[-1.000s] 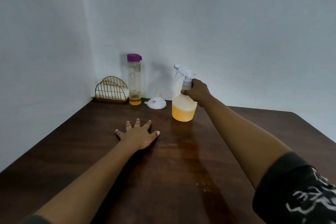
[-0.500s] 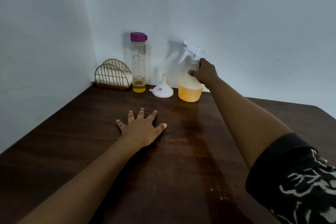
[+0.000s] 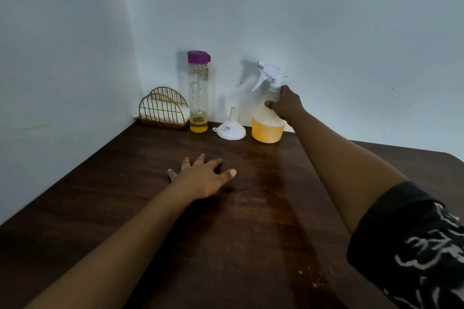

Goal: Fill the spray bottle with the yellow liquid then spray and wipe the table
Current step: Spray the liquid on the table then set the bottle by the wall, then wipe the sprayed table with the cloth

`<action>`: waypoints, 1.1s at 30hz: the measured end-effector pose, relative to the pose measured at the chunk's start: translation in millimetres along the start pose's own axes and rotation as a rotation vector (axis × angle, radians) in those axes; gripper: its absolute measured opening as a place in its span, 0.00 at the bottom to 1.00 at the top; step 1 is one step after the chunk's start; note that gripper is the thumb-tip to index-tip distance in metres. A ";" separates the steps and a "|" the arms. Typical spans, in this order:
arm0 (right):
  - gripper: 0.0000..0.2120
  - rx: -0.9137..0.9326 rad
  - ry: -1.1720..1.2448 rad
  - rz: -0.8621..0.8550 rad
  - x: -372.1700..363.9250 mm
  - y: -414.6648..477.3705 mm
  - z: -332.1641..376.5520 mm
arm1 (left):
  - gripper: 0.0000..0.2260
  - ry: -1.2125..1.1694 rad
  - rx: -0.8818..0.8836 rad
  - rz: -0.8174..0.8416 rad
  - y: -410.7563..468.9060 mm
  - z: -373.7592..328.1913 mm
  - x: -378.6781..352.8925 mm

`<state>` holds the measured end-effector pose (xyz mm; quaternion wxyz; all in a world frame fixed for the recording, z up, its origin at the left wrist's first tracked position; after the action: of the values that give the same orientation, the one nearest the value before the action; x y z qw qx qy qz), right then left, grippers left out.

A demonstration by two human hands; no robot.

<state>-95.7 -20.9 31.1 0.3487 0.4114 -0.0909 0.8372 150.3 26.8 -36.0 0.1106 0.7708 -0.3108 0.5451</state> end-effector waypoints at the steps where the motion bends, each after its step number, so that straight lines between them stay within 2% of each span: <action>1: 0.31 -0.027 0.005 -0.007 -0.8 -2.3 -0.3 | 0.27 -0.072 -0.013 -0.043 3.4 5.7 13.2; 2: 0.34 -0.044 0.002 -0.058 0.4 -6.8 -0.1 | 0.25 -0.100 -0.026 -0.124 7.4 14.8 31.1; 4: 0.33 0.025 0.025 -0.247 5.8 -19.3 0.6 | 0.23 0.068 -0.010 -0.367 20.5 39.0 76.1; 6: 0.24 0.202 0.106 -0.379 9.3 -32.8 6.2 | 0.26 0.301 0.034 -0.568 39.5 68.5 124.5; 7: 0.20 0.281 0.114 -0.383 8.6 -38.6 11.8 | 0.29 0.375 0.041 -0.576 49.9 82.2 144.8; 10: 0.14 0.412 0.088 -0.205 -7.9 -51.0 30.1 | 0.42 0.449 -0.079 -0.350 87.7 109.4 178.3; 13: 0.13 0.501 0.019 -0.017 -37.2 -60.0 51.3 | 0.45 0.422 -0.186 -0.135 113.0 118.2 178.5; 15: 0.14 0.535 -0.051 0.079 -56.9 -64.1 65.9 | 0.43 0.397 -0.204 -0.100 123.7 122.6 173.3; 19: 0.14 0.555 -0.062 0.197 -89.9 -72.7 91.9 | 0.38 0.448 -0.255 -0.186 131.1 130.3 167.8; 23: 0.12 0.532 -0.077 0.201 -112.9 -73.3 102.2 | 0.34 0.602 -0.300 -0.126 126.3 126.9 173.8; 27: 0.11 0.520 -0.133 0.148 -128.2 -71.0 101.1 | 0.33 0.615 -0.330 -0.041 110.7 124.4 182.4; 33: 0.12 0.706 -0.314 0.115 -137.8 -76.3 100.6 | 0.32 0.633 -0.364 -0.050 93.2 129.1 177.8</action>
<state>75.1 -78.8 -18.0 0.1198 0.6235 0.1277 0.7619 231.8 -175.6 60.7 0.3501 0.5391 -0.3342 0.6893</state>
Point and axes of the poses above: each hand's wrist, its own y-axis towards the middle knuckle, its own x-axis out of the back of the hand, z = x × y, the point moved 1 cm from there along y, towards the middle knuckle, and after that the axes turned 12 degrees about -x, right-handed, at the moved point
